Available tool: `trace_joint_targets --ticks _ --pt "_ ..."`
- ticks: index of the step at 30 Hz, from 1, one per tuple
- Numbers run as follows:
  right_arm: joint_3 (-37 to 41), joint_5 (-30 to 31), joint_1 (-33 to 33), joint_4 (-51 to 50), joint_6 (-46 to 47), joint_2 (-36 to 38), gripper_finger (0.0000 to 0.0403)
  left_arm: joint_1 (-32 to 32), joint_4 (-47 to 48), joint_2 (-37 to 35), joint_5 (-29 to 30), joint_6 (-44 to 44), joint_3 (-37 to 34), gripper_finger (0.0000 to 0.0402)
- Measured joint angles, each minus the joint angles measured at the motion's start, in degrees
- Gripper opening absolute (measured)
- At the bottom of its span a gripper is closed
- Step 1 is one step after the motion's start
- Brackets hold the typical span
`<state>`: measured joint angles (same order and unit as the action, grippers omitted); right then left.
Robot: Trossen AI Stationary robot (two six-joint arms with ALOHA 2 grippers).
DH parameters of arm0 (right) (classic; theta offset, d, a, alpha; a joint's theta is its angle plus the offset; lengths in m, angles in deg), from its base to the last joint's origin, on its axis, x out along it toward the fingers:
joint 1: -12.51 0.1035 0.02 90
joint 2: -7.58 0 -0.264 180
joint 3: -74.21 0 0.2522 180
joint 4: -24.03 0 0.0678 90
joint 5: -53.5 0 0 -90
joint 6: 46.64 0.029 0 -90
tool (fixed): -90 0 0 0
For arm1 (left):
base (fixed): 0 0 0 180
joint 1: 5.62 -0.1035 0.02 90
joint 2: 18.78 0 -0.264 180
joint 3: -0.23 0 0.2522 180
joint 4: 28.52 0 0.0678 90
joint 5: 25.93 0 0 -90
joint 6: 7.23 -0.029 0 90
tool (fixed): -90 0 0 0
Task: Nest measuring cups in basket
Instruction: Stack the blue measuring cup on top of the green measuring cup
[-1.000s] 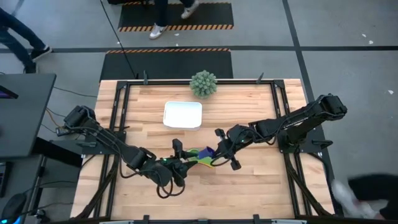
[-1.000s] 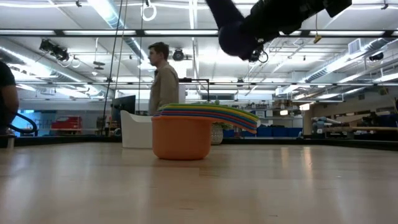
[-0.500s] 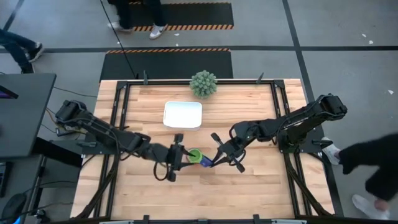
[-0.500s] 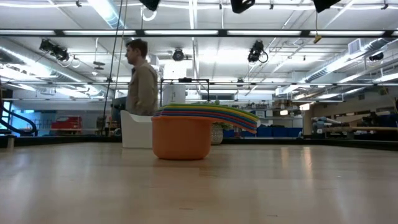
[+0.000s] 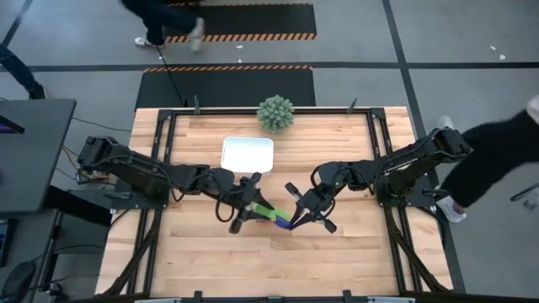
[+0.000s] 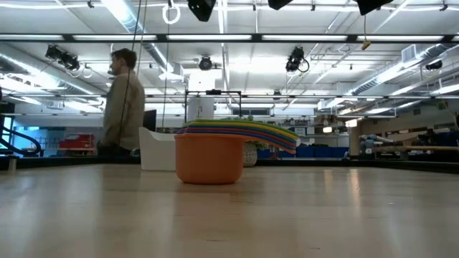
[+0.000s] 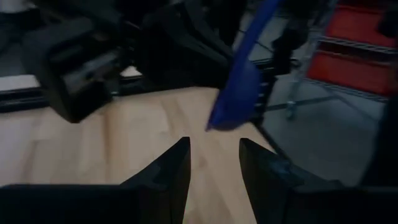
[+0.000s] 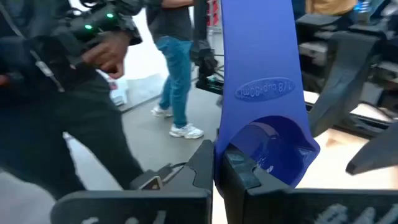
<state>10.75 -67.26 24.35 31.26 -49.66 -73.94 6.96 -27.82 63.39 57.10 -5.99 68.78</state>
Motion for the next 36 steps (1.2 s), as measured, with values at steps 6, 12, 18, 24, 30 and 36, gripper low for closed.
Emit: trace_joint_targets --ticks 6,12,18,24,30,36 --pt "-0.15 -3.05 -0.13 6.25 3.33 -3.83 0.0013 -0.92 -2.71 2.16 -4.33 1.36 -0.07 0.0142" --pt "-0.04 -3.13 -0.11 13.25 5.84 -7.21 0.0013 -1.08 -3.78 3.05 -8.51 4.09 -0.07 0.0142" --pt "-0.13 -4.14 -0.67 14.37 6.25 -7.3 0.0013 -1.14 -5.5 3.17 -11.04 5.83 -0.07 0.0142" --pt "-0.11 -4.84 -1.18 15.04 7.75 -7.32 0.0013 -1.16 -6.05 3.19 -13.89 7.32 -0.07 0.0142" --pt "-0.11 -4.62 -1.47 15.15 7.99 -7.41 0.0013 -1.12 -9.45 3.19 -14.32 8.24 0.05 0.0142" --pt "-0.11 -5.03 -1.6 15.94 9.34 -7.41 0.0013 -1.12 -9.29 3.17 -14.73 8.18 0.07 0.0141"
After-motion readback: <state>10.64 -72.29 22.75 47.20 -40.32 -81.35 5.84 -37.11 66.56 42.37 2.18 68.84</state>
